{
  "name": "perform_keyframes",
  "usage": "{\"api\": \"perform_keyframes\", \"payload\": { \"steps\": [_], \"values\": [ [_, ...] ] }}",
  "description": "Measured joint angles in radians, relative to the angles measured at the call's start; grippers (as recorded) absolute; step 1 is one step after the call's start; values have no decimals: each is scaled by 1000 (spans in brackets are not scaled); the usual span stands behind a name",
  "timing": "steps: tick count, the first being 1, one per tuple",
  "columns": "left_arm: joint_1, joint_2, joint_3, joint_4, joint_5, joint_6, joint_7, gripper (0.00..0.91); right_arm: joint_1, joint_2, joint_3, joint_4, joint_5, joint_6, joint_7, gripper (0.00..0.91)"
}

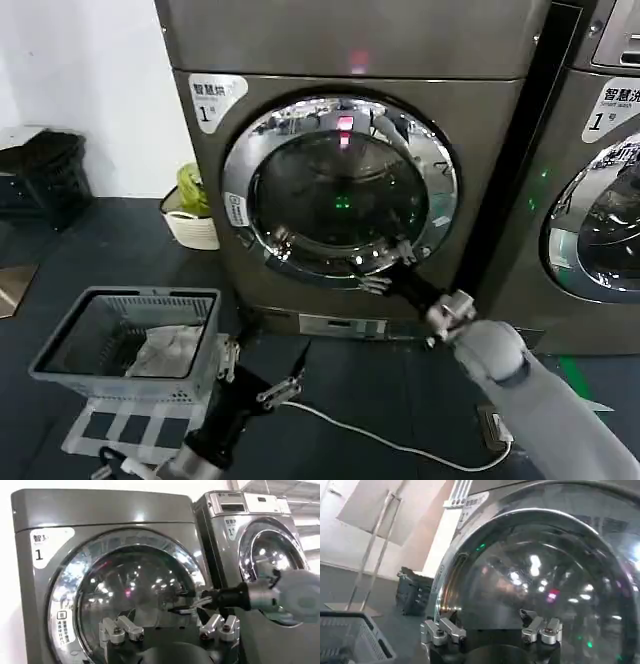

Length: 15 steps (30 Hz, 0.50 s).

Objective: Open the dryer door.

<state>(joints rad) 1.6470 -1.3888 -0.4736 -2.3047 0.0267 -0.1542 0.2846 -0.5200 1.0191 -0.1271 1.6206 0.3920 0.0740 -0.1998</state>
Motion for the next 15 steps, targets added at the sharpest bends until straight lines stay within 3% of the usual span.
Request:
{"api": "perform_keyframes", "payload": {
  "steps": [15],
  "values": [
    [0, -10, -3, 7, 6, -18, 3, 907, 137, 156, -102, -153, -41, 9, 19, 907]
  ]
}}
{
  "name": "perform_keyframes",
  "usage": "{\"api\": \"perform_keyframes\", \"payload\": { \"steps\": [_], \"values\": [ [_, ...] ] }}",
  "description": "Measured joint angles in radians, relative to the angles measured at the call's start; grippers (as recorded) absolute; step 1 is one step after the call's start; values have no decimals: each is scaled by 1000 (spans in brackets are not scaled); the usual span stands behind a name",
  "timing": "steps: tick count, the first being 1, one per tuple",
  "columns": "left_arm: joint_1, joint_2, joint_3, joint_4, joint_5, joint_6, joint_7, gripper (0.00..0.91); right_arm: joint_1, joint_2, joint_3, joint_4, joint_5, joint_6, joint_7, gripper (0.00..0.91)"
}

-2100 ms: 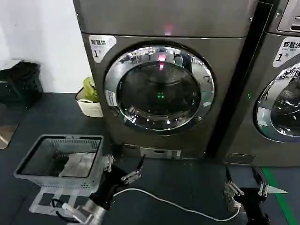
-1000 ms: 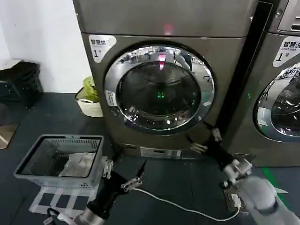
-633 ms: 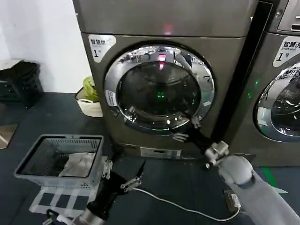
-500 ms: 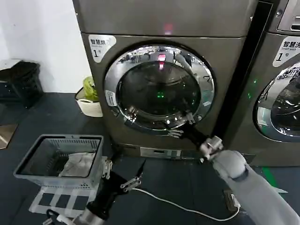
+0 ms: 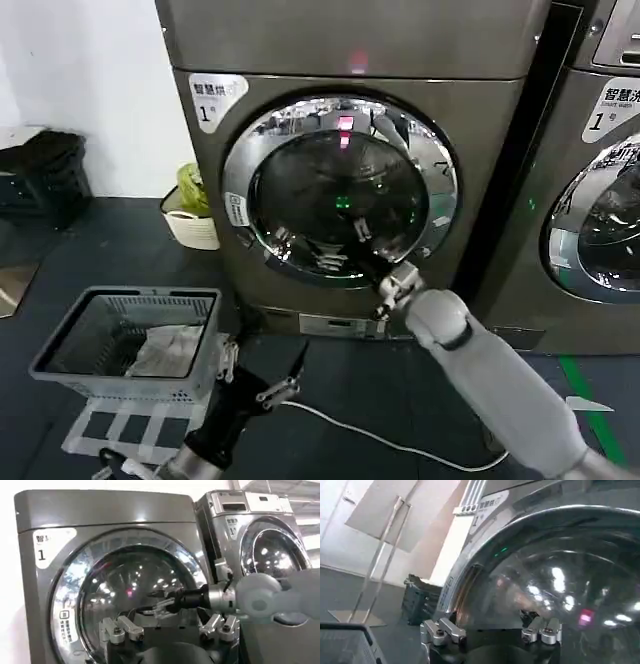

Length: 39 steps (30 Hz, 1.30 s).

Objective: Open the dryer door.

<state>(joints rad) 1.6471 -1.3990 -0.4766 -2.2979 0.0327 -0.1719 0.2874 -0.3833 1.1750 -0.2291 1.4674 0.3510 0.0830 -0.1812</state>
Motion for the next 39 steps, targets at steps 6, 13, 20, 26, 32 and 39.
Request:
{"api": "perform_keyframes", "payload": {
  "steps": [6, 13, 20, 26, 32, 39],
  "values": [
    [1, -4, 0, 0, 0, -2, 0, 907, 19, 64, -12, -67, -37, 8, 16, 907],
    [1, -11, -4, 0, 0, -8, 1, 907, 49, 155, -8, -154, -82, 23, 20, 907],
    [15, -17, -18, -7, -1, -17, 1, 907, 81, 232, -5, -248, -117, 48, 11, 907],
    [19, -20, -26, -8, -1, -22, 2, 907, 106, 284, 7, -318, -136, 58, -4, 907],
    [20, -21, -30, -10, -2, -25, 3, 907, 132, 328, 6, -371, -137, 60, -28, 907],
    [36, -30, -50, -25, -3, -26, 7, 907, 159, 352, -6, -427, -122, 81, -78, 907]
  ]
}}
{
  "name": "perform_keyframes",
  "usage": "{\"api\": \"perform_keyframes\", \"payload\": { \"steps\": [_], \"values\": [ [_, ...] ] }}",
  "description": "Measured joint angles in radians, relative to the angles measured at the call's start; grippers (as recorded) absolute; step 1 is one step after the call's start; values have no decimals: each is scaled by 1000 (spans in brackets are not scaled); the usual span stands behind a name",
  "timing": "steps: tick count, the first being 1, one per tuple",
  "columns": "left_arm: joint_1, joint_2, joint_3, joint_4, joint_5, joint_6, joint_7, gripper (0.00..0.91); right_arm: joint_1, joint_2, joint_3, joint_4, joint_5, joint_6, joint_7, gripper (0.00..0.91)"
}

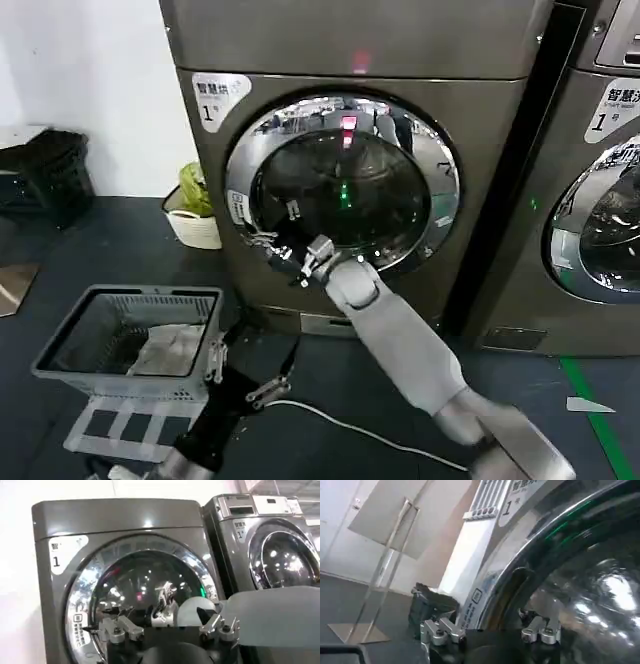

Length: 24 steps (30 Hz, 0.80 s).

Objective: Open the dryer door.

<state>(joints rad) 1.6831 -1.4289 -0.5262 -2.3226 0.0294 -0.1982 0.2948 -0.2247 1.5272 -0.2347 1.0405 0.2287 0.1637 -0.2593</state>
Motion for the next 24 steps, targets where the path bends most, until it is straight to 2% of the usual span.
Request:
{"api": "perform_keyframes", "payload": {
  "steps": [5, 11, 15, 21, 24],
  "values": [
    [19, -4, -28, -8, 0, -6, 1, 907, 22, -4, -20, -24, 62, 18, -66, 907],
    [51, -12, -79, 4, 60, -8, -24, 907, 28, -24, -33, -21, 99, 47, -159, 907],
    [52, -25, -141, 15, 75, 42, -80, 907, 25, -48, -55, 7, 132, 55, -235, 907],
    [13, -24, -272, 34, -18, 136, -122, 907, 24, -90, -68, 22, 224, 140, -400, 907],
    [-10, -15, -341, 48, -57, 150, -121, 907, 12, -112, -60, 45, 263, 141, -490, 907]
  ]
}}
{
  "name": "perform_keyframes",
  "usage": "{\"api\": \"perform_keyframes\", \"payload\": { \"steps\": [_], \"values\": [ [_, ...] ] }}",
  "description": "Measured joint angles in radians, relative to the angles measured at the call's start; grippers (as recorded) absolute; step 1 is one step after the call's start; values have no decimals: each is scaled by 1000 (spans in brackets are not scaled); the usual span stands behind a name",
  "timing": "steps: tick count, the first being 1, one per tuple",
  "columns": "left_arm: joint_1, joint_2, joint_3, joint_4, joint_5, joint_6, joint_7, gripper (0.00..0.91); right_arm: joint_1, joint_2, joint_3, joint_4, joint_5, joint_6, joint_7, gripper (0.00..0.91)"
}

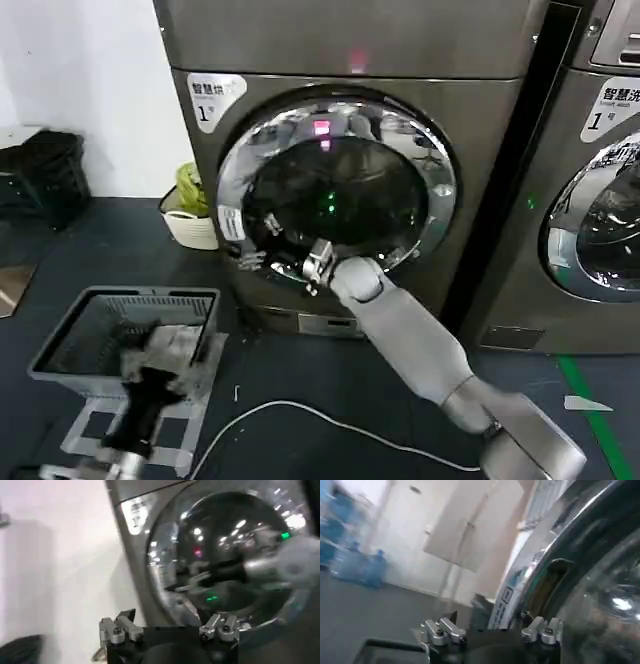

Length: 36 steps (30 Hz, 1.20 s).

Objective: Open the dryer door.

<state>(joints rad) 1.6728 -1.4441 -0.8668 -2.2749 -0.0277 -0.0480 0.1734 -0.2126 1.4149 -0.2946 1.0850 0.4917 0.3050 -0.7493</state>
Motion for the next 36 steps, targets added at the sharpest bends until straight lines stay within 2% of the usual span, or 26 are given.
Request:
{"api": "perform_keyframes", "payload": {
  "steps": [9, 13, 22, 30, 36],
  "values": [
    [-67, 36, -120, 24, -112, 8, 40, 907, -83, -114, 42, 162, 118, -9, -258, 907],
    [-89, 57, -114, 41, -144, -2, 54, 907, -136, -202, 66, 259, 169, -12, -353, 907],
    [-122, 101, -49, 48, -208, -19, 113, 907, -262, -371, 159, 463, 206, -4, -533, 907],
    [-159, 160, 11, 73, -226, -21, 118, 907, -456, -499, 360, 619, 210, -3, -559, 907],
    [-190, 211, 76, 82, -231, -27, 138, 907, -688, -566, 638, 707, 251, 38, -496, 907]
  ]
}}
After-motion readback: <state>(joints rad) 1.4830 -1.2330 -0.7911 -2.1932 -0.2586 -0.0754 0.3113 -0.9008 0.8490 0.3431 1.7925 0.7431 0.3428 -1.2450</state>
